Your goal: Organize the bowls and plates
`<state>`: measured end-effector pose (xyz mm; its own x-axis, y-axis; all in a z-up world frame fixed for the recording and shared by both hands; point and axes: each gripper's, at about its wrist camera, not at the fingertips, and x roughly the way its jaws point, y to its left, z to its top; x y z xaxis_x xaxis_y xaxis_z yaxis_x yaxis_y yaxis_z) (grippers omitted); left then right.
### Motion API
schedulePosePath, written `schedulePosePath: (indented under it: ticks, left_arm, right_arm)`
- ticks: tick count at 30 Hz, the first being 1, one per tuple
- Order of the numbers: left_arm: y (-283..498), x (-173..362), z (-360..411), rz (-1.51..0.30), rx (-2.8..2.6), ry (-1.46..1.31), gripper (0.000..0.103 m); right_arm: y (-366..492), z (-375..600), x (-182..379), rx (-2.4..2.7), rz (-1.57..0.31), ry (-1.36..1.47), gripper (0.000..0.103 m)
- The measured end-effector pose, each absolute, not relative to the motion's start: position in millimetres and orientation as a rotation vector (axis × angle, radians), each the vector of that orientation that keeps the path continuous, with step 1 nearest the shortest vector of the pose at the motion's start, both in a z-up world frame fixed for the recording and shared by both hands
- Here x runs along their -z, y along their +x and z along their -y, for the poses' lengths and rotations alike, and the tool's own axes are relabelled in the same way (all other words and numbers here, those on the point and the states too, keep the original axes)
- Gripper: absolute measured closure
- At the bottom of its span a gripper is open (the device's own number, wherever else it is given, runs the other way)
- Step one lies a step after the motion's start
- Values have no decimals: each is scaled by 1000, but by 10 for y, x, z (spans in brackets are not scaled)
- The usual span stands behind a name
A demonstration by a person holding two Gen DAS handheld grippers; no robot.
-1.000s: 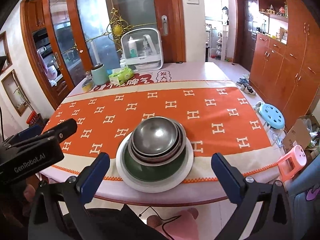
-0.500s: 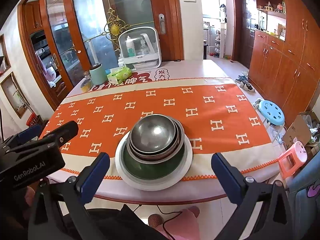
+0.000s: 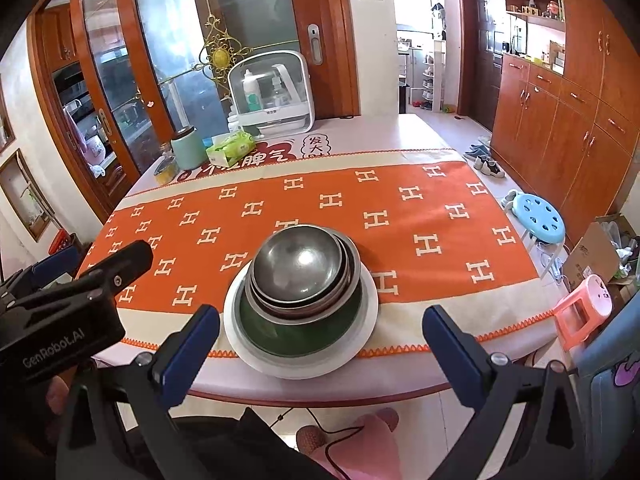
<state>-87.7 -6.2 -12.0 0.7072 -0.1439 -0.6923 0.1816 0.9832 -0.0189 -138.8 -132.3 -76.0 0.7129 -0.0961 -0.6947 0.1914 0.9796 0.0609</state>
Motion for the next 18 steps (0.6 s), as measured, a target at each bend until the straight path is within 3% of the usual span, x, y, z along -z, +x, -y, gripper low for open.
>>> schedulePosePath:
  ticks: [18]
  left_arm:
    - [-814,116,97,-762,207,71,1]
  right_arm:
    - [-1365,1371,783,174,-768,151,1]
